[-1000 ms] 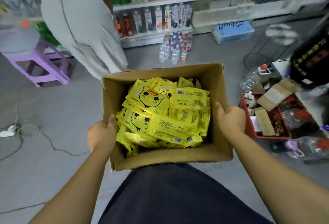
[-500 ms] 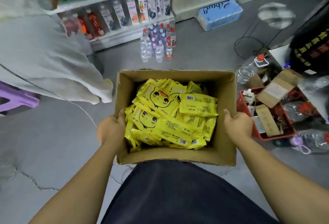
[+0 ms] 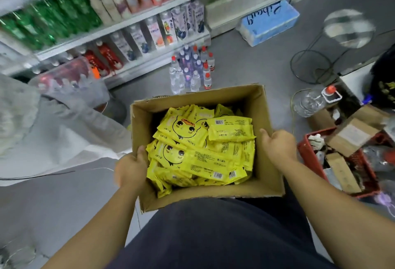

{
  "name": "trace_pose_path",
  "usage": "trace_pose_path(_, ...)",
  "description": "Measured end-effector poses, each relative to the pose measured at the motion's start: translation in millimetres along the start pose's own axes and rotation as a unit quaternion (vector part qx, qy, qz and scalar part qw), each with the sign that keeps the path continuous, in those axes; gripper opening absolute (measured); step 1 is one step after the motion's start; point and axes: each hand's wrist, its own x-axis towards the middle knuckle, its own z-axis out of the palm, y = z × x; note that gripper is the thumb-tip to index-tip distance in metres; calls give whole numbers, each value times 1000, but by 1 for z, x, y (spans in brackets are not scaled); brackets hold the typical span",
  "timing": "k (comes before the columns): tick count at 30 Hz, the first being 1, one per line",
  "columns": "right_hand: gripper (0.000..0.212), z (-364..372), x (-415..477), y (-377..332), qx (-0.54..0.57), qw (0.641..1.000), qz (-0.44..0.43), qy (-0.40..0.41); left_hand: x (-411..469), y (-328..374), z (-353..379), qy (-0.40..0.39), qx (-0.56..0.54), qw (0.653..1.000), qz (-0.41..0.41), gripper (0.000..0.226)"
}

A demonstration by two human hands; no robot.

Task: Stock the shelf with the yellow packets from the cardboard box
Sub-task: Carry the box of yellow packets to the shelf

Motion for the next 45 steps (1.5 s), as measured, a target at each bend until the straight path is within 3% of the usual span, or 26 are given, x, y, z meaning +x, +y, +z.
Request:
trace_pose_path(9, 50, 0, 115, -44, 14, 999, -4, -35, 67, 75, 10, 24, 18, 1000, -5, 64)
trace_pose_path(17, 53, -38, 276, -63, -12, 999, -17, -49, 129, 203, 57, 20, 19, 1000, -12, 60)
trace_pose_path(26, 59, -110, 441, -108, 10, 998, -66, 23, 183, 357, 82, 91, -45, 995, -25, 59)
trace_pose_path(36, 56, -131, 590, -138, 9, 999, -29, 10, 320, 508, 108, 32, -21, 999, 14, 61)
trace_pose_path(45, 55, -149, 696, -139, -7, 998, 64, 1, 414, 633, 139, -36, 44, 996, 67, 63)
